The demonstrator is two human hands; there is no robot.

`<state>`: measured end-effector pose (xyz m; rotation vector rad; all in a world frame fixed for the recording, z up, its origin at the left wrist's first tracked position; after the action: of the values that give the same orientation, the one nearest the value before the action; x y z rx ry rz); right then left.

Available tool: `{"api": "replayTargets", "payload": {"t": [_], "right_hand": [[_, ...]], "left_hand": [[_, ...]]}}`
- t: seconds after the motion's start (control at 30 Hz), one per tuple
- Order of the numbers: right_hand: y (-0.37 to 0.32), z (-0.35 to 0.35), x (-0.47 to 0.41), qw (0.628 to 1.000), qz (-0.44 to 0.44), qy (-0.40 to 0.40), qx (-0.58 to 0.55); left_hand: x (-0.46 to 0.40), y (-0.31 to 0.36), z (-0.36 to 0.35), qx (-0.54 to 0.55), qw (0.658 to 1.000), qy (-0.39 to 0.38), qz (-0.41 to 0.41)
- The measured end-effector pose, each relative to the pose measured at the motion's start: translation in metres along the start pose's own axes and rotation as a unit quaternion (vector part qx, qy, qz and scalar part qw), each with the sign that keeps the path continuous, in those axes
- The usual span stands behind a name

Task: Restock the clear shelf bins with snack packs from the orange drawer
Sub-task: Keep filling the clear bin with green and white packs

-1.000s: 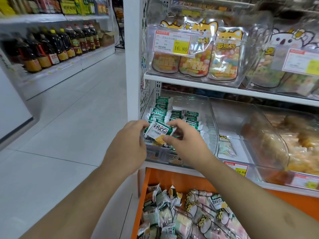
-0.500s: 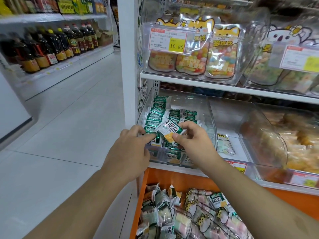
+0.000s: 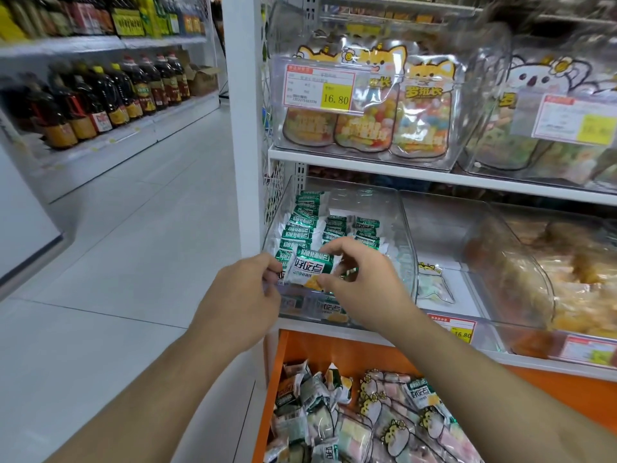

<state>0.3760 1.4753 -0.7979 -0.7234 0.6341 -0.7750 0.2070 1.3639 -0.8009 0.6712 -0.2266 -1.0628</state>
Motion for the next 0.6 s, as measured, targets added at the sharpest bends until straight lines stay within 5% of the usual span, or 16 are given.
{"api": "replayTargets", "payload": {"t": [0.3,0.5,0.6], "right_hand": [[-0.010,-0.013,-0.004,0.993,0.066,0.003,0.099],[-0.019,-0.022,-0.010,0.994,0.070,-0.047,0.072],[-0.014,-0.017,-0.017,0.996,0.015,-0.068,-0.055]], "left_hand": [[0.000,0.007,-0.010,0.036,0.998,-0.052,0.008],[-0.003,0.008,0.002,0.013,0.999,0.025,0.014],[-0.005,0.009,0.003,0.010,0.999,0.038,0.019]]}}
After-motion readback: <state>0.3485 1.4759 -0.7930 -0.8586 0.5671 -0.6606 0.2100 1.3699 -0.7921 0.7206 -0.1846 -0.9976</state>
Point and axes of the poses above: each hand's wrist, its own x-axis away from the middle knuckle, its own z-axis out of the back of the hand, y = z × x, the point moved 6 cm from there along -x, towards the middle knuckle, and after that the axes turned 4 degrees about z, right-handed, at the moved point
